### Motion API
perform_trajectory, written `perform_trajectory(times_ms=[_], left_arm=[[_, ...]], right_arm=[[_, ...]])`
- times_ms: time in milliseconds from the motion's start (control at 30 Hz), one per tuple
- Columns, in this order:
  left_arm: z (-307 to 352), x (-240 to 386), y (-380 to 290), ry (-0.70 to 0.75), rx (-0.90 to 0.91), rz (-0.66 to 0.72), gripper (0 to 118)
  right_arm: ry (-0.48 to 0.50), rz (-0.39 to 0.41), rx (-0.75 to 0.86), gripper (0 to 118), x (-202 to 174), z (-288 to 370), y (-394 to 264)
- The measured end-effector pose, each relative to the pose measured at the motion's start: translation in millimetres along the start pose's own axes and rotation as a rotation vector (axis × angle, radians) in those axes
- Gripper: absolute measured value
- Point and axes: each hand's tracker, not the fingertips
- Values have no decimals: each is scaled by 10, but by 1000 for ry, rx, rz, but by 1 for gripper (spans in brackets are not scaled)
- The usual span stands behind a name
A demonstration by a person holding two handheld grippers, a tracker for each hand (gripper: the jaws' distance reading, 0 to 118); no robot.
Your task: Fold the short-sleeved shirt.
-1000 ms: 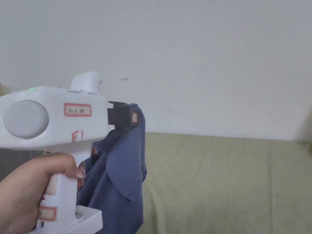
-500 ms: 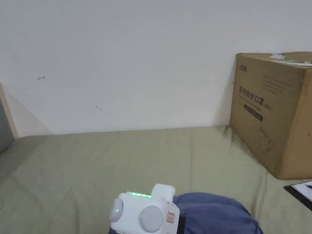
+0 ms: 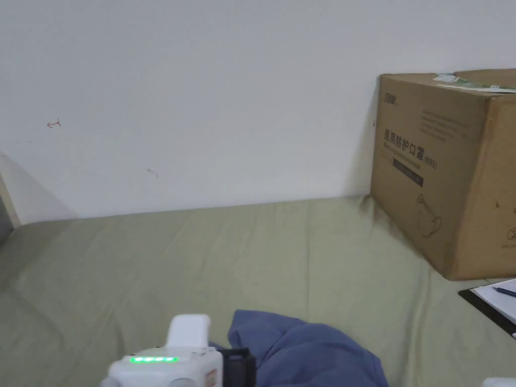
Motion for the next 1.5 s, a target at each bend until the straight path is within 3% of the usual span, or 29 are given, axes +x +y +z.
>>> perform_trajectory(times_ms=[167, 233, 267, 300, 333, 367, 533, 833, 1200, 1333, 1500], left_arm=[[1123, -394, -54, 50, 310, 19, 112], [1479, -509, -205, 157, 416, 16, 85], [1611, -531, -271, 194, 456, 10, 61], [1739, -552, -343, 227, 482, 0, 20], [1812, -574, -429, 266, 512, -11, 4], [1879, -585, -497, 311, 532, -14, 0], [1980, -591, -828, 473, 624, -63, 0], [1994, -479, -1037, 369, 584, -53, 0], [1877, -496, -870, 351, 542, -44, 0], [1406, -568, -149, 182, 251, -75, 0], [74, -755, 575, -19, -146, -33, 0]], right_arm=[[18, 38, 80, 0, -114, 182, 41], [8, 68, 141, 0, -181, 253, 55], [5, 74, 177, 0, -210, 285, 50], [2, 79, 221, 0, -243, 324, 33], [-9, 82, 275, 0, -283, 367, 7], [-21, 90, 328, 0, -322, 403, -22], [-75, 132, 493, 0, -509, 552, -144], [-74, 153, 476, 0, -643, 631, -167], [-100, 137, 440, 0, -604, 581, -122], [-86, 141, 362, 0, -564, 418, -101], [-41, 152, 288, 0, -500, 171, -89]])
